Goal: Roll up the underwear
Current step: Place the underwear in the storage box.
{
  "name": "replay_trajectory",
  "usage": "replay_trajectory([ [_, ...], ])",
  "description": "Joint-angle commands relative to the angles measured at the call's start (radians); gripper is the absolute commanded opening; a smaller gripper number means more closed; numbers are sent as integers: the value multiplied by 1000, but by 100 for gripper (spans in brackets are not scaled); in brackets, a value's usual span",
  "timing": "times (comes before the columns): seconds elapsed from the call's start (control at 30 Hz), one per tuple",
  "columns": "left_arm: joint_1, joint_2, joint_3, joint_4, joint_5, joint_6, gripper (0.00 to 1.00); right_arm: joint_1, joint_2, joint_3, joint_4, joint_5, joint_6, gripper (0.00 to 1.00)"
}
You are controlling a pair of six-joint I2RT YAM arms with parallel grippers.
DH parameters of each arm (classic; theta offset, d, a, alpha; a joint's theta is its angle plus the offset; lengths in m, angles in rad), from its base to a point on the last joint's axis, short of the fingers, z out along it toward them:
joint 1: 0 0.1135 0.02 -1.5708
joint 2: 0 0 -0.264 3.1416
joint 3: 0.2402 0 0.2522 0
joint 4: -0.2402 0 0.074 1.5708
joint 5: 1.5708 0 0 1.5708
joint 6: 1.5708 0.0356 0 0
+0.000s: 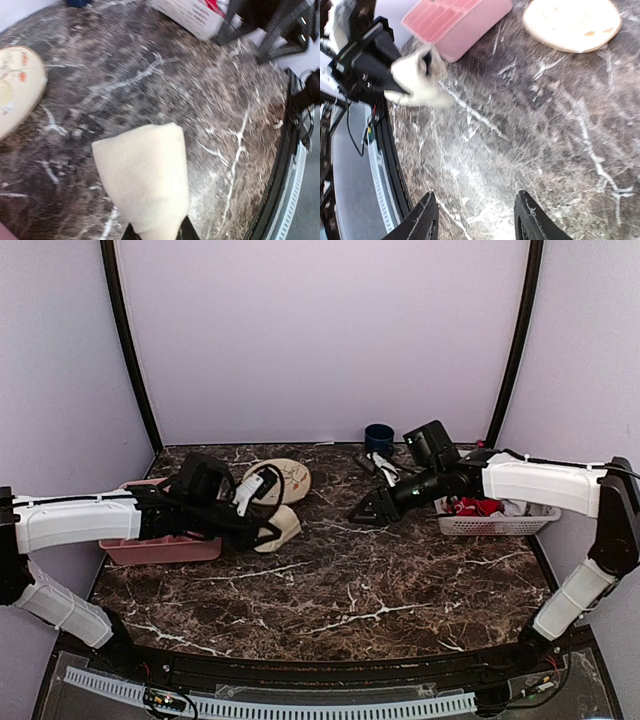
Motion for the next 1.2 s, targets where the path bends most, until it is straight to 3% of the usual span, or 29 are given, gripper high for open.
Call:
replay_trajectory([
  [0.0,191,-61,114,-161,-17,-48,0,-25,-80,90,-57,112,-14,53],
  [0.2,437,-25,284,-367,-174,22,0,-74,-148,147,-86,209,7,69],
  [0.37,631,25,330,-437,-226,50,0,-118,-183,191,-59,252,26,99],
  [0.6,818,126,356,-451,-281,119,0,-216,-229,167,9,202,98,99],
  [0.83,879,245,384,-419,-361,179,0,-323,-258,78,134,28,207,100],
  [1.17,932,388,451,-422,-420,206,0,-375,-241,77,157,-45,218,99],
])
